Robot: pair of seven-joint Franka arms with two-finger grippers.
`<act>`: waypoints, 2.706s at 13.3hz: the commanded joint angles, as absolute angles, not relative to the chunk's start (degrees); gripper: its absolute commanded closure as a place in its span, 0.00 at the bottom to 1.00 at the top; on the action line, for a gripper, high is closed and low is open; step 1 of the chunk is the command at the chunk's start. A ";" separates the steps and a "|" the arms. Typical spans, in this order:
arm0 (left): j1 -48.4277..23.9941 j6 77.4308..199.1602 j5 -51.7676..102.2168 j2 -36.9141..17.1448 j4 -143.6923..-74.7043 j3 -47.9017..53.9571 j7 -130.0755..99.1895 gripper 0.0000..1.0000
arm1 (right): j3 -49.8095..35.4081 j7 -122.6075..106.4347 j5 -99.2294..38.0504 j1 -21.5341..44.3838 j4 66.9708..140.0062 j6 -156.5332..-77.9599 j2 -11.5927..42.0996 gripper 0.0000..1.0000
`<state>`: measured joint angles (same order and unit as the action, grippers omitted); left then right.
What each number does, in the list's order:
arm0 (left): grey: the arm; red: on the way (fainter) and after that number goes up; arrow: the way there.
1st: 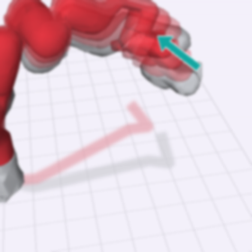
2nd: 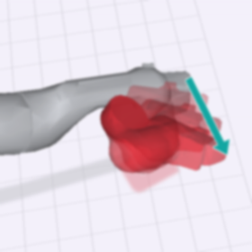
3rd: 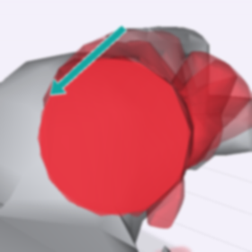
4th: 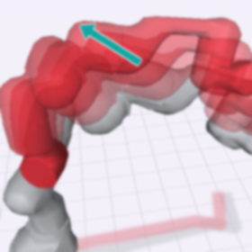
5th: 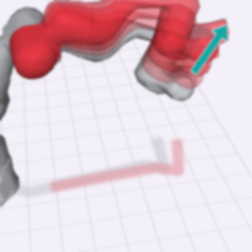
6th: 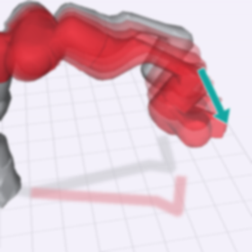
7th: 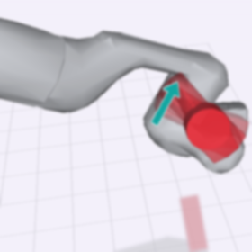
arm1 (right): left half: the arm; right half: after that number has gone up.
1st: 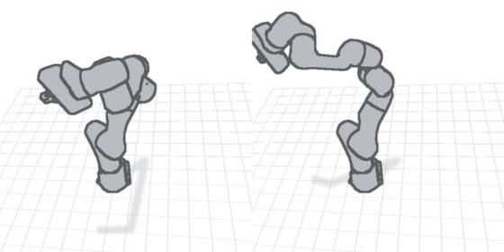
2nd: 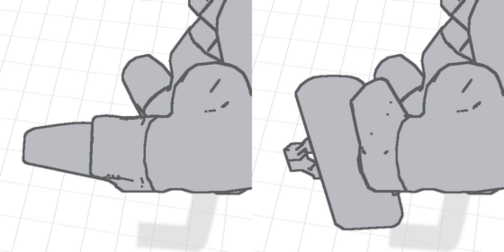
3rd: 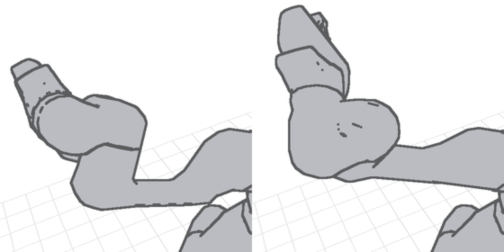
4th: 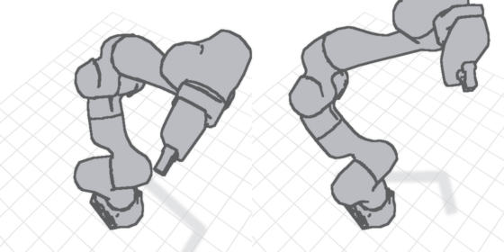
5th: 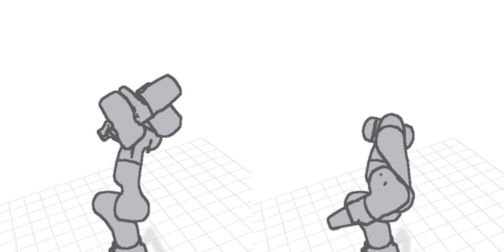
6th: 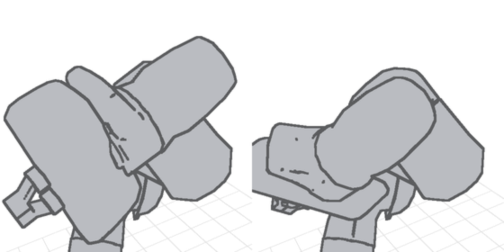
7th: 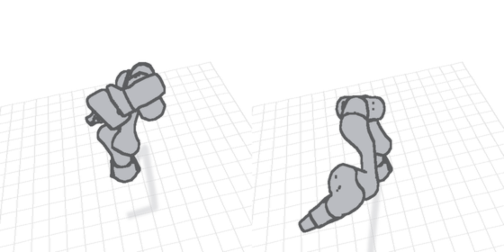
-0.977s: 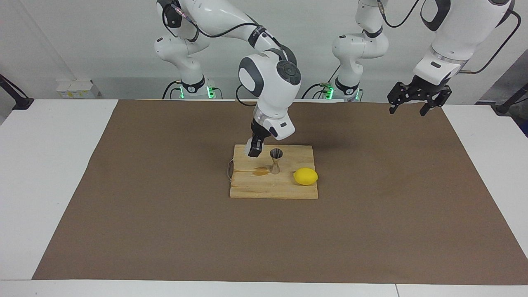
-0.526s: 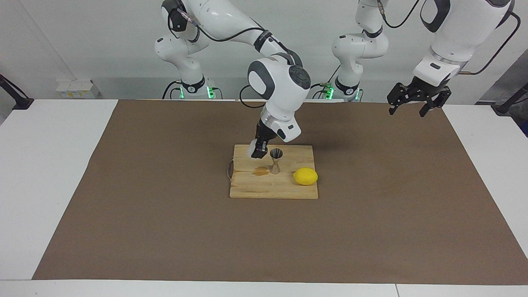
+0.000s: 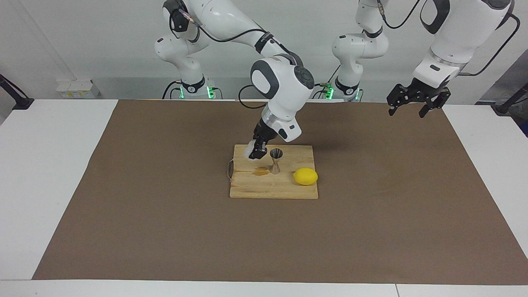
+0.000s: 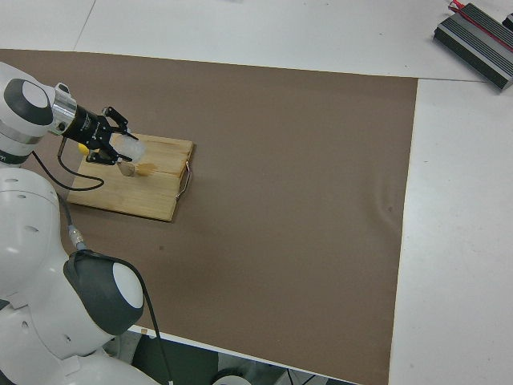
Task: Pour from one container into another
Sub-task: 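Carry the white cup with the right gripper over the board, then tilt the white cup with the right gripper above the metal cup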
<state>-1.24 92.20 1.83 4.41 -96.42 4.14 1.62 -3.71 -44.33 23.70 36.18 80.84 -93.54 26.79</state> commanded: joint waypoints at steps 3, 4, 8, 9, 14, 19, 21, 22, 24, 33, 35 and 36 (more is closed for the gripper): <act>-2.02 92.90 1.93 4.39 -96.50 3.69 0.70 0.00 | -3.87 -42.36 26.80 37.97 79.01 -91.58 27.86 0.86; -2.02 92.90 1.93 4.22 -96.50 3.69 0.70 0.00 | -3.87 -42.36 27.07 38.06 79.01 -91.41 27.86 0.87; -2.02 92.81 2.11 4.22 -96.50 3.69 0.62 0.00 | -3.87 -42.28 29.18 39.55 78.93 -91.06 28.74 0.87; -2.02 92.81 2.20 4.22 -96.50 3.69 0.62 0.00 | -3.87 -42.19 29.18 39.55 78.84 -91.05 28.83 0.87; -1.93 92.72 2.46 4.22 -96.50 3.69 0.62 0.00 | -3.87 -41.48 29.09 39.64 77.96 -91.05 29.18 0.87; -1.93 92.99 2.37 4.22 -96.42 3.69 0.70 0.00 | -3.87 -40.78 30.67 41.04 77.87 -91.32 30.06 0.88; -1.93 92.99 2.46 4.13 -96.42 3.69 0.70 0.00 | -3.87 -40.78 30.93 41.04 77.87 -91.14 30.15 0.88; -1.93 92.99 2.46 4.13 -96.42 3.69 0.70 0.00 | -3.87 -40.69 31.98 42.35 77.87 -91.23 30.58 0.88; -2.02 92.99 2.46 4.13 -96.50 3.69 0.62 0.00 | -3.87 -40.61 32.34 42.63 77.87 -91.14 30.50 0.88; -2.02 92.99 2.46 3.69 -96.33 3.69 0.53 0.00 | -3.87 -39.20 36.47 43.07 77.96 -91.58 30.23 0.88; -2.02 93.08 2.46 3.69 -96.33 3.69 0.18 0.00 | -4.04 -39.20 38.83 43.42 78.22 -91.84 30.06 0.88; -2.02 93.08 2.46 3.60 -96.33 3.69 0.09 0.00 | -4.57 -39.11 39.72 44.03 78.57 -91.85 29.97 0.88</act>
<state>-1.24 92.34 1.89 3.94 -96.42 4.14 1.23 -3.77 -40.30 36.91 43.15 79.36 -92.52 29.47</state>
